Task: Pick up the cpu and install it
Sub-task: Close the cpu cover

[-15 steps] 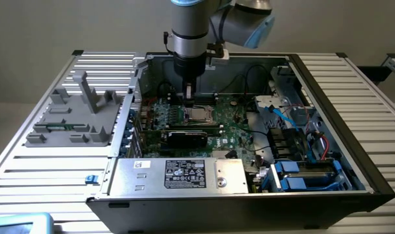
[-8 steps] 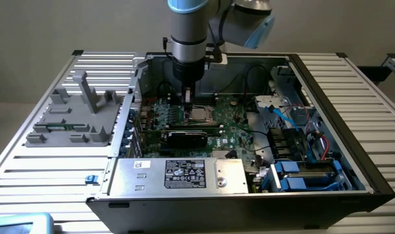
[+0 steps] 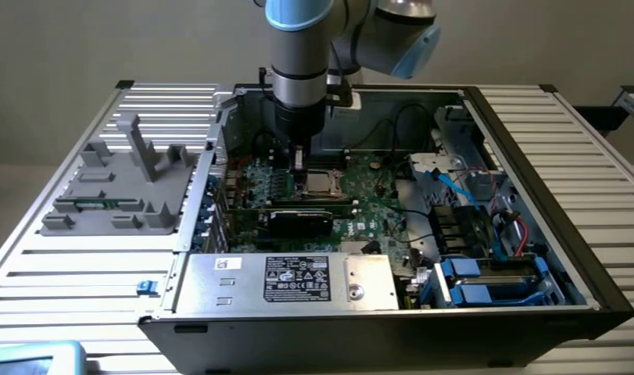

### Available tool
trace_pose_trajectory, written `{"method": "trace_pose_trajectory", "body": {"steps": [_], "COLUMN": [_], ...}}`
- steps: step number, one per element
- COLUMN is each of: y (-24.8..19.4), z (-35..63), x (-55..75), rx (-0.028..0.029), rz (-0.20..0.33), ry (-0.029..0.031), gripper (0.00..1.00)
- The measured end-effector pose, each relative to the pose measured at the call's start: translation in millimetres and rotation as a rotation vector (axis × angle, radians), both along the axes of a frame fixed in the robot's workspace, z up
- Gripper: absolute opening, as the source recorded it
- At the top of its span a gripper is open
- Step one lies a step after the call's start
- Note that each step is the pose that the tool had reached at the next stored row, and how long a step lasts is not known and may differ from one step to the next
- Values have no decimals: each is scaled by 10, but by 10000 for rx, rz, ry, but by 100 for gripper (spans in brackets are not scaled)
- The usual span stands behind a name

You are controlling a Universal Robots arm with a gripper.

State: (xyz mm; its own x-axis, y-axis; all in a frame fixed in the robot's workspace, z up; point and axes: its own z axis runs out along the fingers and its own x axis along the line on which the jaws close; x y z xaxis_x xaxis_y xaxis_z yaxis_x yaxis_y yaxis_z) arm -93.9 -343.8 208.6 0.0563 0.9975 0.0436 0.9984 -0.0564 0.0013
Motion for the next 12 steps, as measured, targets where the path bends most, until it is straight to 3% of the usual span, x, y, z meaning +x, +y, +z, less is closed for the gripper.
{"method": "trace_pose_trajectory", "body": {"steps": [12], "y": [0], "z": [-50], "x": [-54], "rx": [-60], "rz": [0], "ry": [-143], "gripper": [11]}}
